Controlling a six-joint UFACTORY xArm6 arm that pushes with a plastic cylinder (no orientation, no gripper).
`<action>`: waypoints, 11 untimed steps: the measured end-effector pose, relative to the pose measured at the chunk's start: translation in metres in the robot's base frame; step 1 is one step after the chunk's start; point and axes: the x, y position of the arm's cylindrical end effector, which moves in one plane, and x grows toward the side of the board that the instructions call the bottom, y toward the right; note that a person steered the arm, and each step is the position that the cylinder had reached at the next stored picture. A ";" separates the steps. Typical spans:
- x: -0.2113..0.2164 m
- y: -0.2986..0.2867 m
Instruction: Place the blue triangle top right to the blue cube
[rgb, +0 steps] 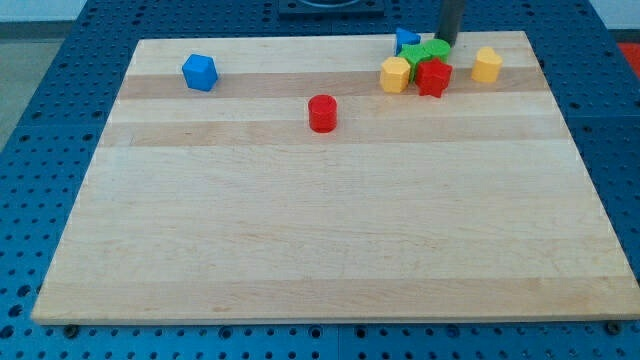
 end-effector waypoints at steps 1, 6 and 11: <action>-0.002 -0.026; 0.032 -0.160; 0.000 -0.234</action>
